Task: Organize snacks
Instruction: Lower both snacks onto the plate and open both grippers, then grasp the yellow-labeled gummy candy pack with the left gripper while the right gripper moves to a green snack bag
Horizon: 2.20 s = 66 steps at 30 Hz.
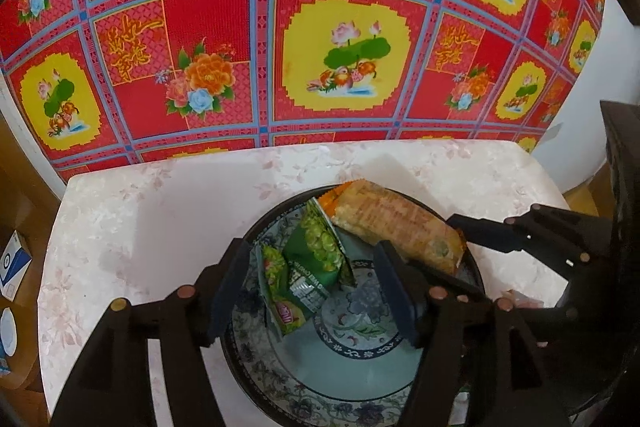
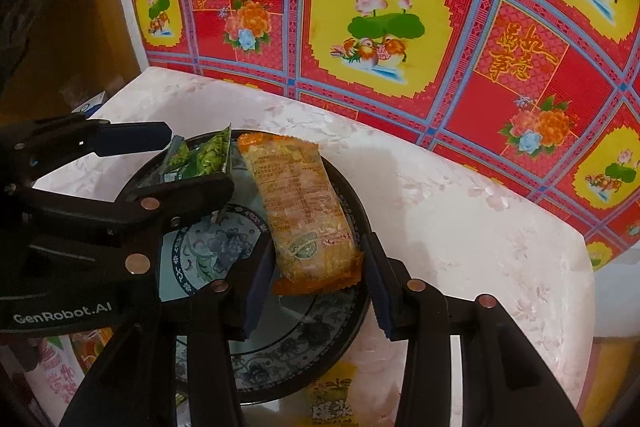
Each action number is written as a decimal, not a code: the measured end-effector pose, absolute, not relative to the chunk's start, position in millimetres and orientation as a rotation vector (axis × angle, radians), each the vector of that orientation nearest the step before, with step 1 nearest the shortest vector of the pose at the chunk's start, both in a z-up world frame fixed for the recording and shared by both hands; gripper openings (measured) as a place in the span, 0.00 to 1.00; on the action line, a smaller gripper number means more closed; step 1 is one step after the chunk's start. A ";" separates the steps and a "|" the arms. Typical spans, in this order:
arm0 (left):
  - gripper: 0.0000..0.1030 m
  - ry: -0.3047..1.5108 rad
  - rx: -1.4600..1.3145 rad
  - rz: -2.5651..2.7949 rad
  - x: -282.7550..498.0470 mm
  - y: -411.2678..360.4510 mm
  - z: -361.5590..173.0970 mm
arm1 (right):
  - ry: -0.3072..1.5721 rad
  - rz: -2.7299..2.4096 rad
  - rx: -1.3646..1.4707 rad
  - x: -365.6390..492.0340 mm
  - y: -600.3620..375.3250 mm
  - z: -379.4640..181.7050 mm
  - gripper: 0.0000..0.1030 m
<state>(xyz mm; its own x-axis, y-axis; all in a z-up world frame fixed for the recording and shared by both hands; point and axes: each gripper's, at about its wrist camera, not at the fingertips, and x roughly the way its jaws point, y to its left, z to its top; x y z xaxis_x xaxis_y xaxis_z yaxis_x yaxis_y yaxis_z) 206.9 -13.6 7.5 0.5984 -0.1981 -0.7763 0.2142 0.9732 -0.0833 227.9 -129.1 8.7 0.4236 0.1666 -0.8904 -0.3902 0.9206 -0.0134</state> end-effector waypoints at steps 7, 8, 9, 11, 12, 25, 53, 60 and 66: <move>0.66 0.890 0.043 -0.216 197.9 -13.0 11.7 | 1.044 0.352 -0.212 222.4 -131.5 14.3 0.53; 0.66 0.889 0.036 -0.214 195.2 -11.6 13.1 | 1.044 0.353 -0.206 221.0 -132.1 15.1 0.53; 0.66 0.889 0.030 -0.214 193.7 -10.5 14.2 | 1.044 0.356 -0.200 219.5 -132.7 16.1 0.53; 0.66 0.889 0.016 -0.212 190.0 -7.7 16.6 | 1.036 0.358 -0.189 215.8 -133.9 19.1 0.54; 0.66 0.889 0.009 -0.210 187.6 -6.1 18.5 | 1.032 0.359 -0.183 213.9 -134.6 20.7 0.54; 0.66 0.854 0.023 -0.159 147.5 -5.2 37.5 | 1.009 0.396 -0.133 180.3 -139.9 46.1 0.54; 0.66 0.925 -0.033 -0.206 72.7 7.0 27.4 | 1.029 0.379 -0.183 103.6 -154.0 58.9 0.54; 0.66 0.945 -0.054 -0.203 55.8 18.5 21.3 | 1.041 0.367 -0.141 90.0 -162.2 58.3 0.54; 0.66 0.955 -0.056 -0.219 56.5 15.8 15.3 | 1.053 0.356 -0.109 86.2 -168.4 54.5 0.54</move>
